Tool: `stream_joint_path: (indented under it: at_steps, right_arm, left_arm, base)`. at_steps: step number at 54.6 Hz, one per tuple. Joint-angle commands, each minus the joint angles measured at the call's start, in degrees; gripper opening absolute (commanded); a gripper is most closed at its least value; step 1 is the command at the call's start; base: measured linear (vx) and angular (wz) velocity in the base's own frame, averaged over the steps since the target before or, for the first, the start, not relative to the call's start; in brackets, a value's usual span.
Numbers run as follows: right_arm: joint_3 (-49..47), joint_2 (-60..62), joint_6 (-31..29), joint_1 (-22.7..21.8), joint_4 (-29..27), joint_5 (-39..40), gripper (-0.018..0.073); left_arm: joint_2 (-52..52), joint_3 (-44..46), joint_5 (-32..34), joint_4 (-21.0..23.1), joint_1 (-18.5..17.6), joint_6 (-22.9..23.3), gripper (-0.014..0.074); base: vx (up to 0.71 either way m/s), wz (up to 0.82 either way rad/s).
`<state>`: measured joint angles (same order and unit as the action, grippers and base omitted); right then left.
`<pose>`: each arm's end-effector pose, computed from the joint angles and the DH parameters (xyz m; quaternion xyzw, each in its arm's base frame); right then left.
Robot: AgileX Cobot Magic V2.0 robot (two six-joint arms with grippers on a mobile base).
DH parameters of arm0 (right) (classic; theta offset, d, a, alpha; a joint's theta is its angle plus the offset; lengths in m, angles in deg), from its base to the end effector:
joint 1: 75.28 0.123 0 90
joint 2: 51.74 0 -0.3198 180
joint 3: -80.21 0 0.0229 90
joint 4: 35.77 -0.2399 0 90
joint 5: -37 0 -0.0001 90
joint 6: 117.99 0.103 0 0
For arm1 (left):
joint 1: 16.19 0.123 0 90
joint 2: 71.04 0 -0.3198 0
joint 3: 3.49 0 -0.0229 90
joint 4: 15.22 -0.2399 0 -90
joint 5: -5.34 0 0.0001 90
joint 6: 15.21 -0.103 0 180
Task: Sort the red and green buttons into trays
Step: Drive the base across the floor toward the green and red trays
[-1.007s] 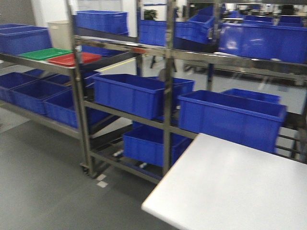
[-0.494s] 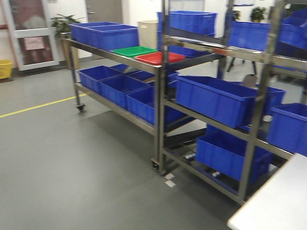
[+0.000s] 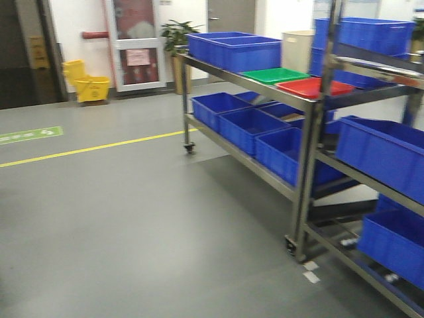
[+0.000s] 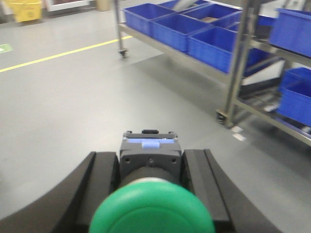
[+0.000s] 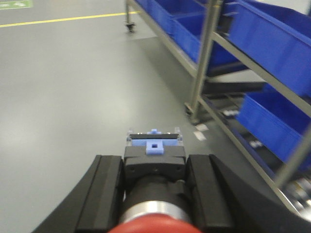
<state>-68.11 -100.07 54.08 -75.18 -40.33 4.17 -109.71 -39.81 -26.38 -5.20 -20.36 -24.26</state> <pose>0.1145 0.0046 0.3862 -0.0424 0.8315 -0.0014 0.5539 0.0736 -0.0148 0.3782 0.0600 0.7977 -0.0558 0.5975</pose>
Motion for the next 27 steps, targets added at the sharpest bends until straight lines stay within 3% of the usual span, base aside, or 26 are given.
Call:
stream_joint_path:
  at_steps: [1,27]
  right_arm:
    - [-1.7,0.1,0.0,-0.2,0.3,4.9,-0.0009]
    - [-1.7,0.2,0.0,-0.2,0.4,4.0,-0.0009]
  left_arm:
    - [0.1,1.4,5.0,0.9,-0.1,0.2,-0.0003]
    - [0.1,1.4,4.9,0.9,-0.1,0.2,-0.0003]
  base:
    - [0.21,0.49]
    - [0.26,0.39]
